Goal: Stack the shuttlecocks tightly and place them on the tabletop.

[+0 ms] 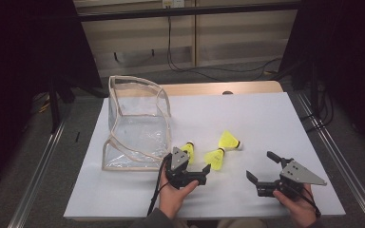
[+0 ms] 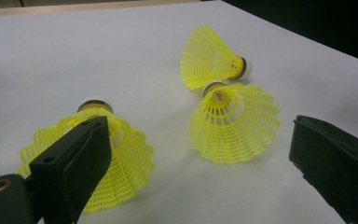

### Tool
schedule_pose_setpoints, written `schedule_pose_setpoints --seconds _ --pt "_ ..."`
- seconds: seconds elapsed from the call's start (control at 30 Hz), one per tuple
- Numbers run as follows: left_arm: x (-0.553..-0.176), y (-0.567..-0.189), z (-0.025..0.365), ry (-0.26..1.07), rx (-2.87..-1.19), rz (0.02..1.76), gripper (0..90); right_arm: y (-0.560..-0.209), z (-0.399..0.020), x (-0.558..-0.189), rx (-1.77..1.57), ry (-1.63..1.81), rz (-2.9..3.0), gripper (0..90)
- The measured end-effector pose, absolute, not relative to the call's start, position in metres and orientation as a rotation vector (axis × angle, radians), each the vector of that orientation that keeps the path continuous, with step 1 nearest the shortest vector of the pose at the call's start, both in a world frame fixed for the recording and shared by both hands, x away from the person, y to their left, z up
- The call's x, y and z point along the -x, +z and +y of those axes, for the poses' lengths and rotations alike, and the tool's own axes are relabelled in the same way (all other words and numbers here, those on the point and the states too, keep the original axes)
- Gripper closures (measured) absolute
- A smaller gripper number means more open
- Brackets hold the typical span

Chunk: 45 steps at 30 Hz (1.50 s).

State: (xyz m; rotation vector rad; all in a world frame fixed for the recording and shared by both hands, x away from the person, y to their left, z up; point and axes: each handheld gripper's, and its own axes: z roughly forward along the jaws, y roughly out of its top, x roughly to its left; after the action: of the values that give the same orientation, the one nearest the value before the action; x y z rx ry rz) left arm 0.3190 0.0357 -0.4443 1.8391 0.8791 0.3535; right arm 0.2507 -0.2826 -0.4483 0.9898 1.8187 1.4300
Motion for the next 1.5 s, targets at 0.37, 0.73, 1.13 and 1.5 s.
schedule_pose_setpoints --seconds 0.37,0.73,1.13,1.5 --pt "-0.318 -0.444 0.029 0.374 -1.86 0.884 6.3 -0.449 -0.283 -0.251 -0.99 1.429 1.82 2.3" --pt "-0.321 -0.443 0.023 0.399 -1.854 0.903 8.4 -0.448 -0.282 -0.251 -0.986 1.431 1.822 2.3" --pt "-0.326 -0.44 0.011 0.462 -1.829 0.948 8.6 -0.448 -0.282 -0.25 -0.987 1.434 1.82 2.3" --pt "-0.341 -0.433 0.001 0.489 -1.807 1.009 11.1 -0.448 -0.282 -0.25 -0.986 1.436 1.819 2.3"
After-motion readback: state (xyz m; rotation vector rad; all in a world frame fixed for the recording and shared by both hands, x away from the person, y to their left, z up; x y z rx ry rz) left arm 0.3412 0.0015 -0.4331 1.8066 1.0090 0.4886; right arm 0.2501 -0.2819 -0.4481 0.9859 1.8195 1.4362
